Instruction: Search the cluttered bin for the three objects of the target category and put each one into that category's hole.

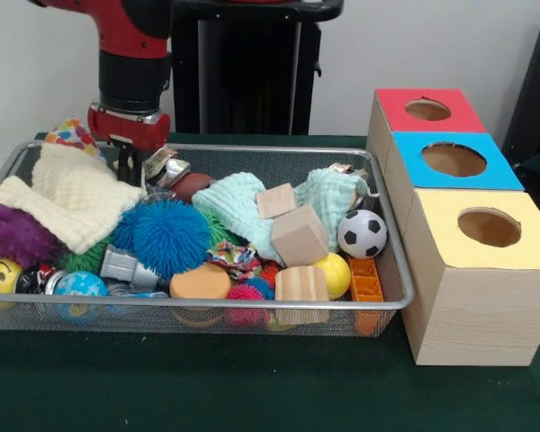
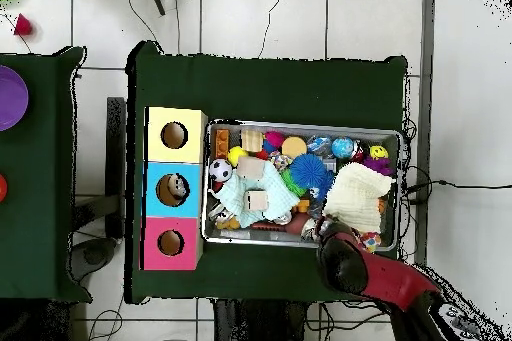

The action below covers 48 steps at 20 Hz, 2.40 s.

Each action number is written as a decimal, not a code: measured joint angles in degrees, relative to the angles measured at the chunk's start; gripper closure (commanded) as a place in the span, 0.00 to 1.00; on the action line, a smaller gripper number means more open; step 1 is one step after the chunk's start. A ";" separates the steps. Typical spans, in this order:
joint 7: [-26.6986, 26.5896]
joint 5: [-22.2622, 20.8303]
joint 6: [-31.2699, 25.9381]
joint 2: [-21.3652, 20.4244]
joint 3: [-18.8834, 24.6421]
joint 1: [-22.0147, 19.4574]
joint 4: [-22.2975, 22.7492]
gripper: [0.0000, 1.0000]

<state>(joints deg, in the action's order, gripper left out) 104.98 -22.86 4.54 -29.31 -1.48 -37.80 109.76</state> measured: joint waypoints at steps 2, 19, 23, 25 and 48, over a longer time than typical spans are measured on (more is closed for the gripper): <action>0.00 -0.05 -0.01 -0.08 -0.14 0.73 -0.05 1.00; 0.00 7.67 -4.08 -10.30 -0.07 15.59 3.82 1.00; 0.00 10.38 -5.07 -11.94 -0.14 18.34 4.45 1.00; 0.00 11.34 -5.47 -12.54 -0.26 19.43 4.68 1.00; 0.00 23.10 -20.66 -25.14 -9.17 36.60 7.86 1.00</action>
<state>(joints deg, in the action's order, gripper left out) 104.98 0.24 -16.11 -54.45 -10.64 -1.21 117.61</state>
